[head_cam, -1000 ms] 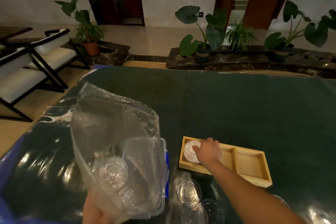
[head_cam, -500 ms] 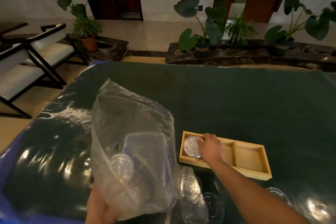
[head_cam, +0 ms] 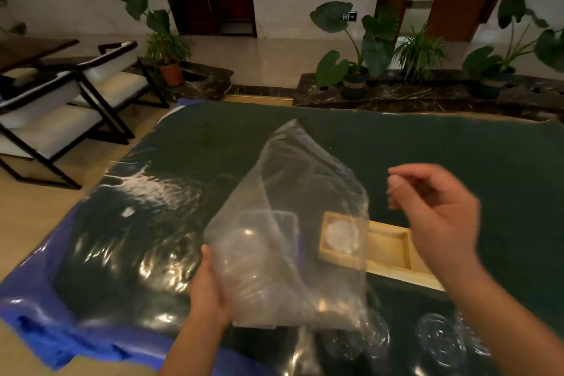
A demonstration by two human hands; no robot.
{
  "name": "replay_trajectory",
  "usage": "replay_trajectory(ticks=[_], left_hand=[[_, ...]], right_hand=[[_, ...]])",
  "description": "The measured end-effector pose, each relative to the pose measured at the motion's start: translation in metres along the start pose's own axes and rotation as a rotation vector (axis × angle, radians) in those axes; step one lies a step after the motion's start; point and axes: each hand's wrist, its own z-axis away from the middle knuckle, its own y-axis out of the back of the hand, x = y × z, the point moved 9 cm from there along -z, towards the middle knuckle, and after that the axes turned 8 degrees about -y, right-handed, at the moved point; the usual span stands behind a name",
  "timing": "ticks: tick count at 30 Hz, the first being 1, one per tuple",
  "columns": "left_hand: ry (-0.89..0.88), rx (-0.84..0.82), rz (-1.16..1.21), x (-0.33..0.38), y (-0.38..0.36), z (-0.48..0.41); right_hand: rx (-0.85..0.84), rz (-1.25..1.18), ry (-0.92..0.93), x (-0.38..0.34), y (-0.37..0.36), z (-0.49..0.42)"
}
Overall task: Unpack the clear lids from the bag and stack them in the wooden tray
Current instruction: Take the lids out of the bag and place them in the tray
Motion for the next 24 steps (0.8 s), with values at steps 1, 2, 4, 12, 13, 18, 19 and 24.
replay_trajectory(ticks=[1, 2, 4, 12, 13, 18, 19, 24], left_hand=[[-0.013, -0.015, -0.012, 0.003, -0.005, 0.003], [-0.038, 0.002, -0.058, 0.007, -0.007, 0.005], [-0.082, 0.043, -0.141, 0.015, -0.015, 0.016], [-0.144, -0.129, -0.188, 0.022, -0.062, 0.039], [-0.157, -0.141, -0.175, 0.025, -0.064, 0.041], [-0.173, -0.174, -0.139, 0.031, -0.056, 0.041], [-0.172, -0.182, -0.137, 0.03, -0.056, 0.042], [-0.165, -0.217, -0.119, 0.026, -0.062, 0.047]], right_hand=[[-0.083, 0.045, 0.164, -0.042, -0.005, 0.008], [-0.218, 0.122, 0.291, -0.073, -0.017, 0.017], [-0.58, 0.396, 0.373, -0.097, -0.061, 0.036], [-1.079, 0.962, 0.467, -0.048, -0.162, 0.085], [-1.051, 0.974, 0.53, -0.048, -0.162, 0.086], [-0.901, 0.775, 0.63, -0.048, -0.156, 0.089], [-0.847, 0.823, 0.59, -0.042, -0.158, 0.084], [-0.87, 0.927, 0.32, -0.01, -0.168, 0.064]])
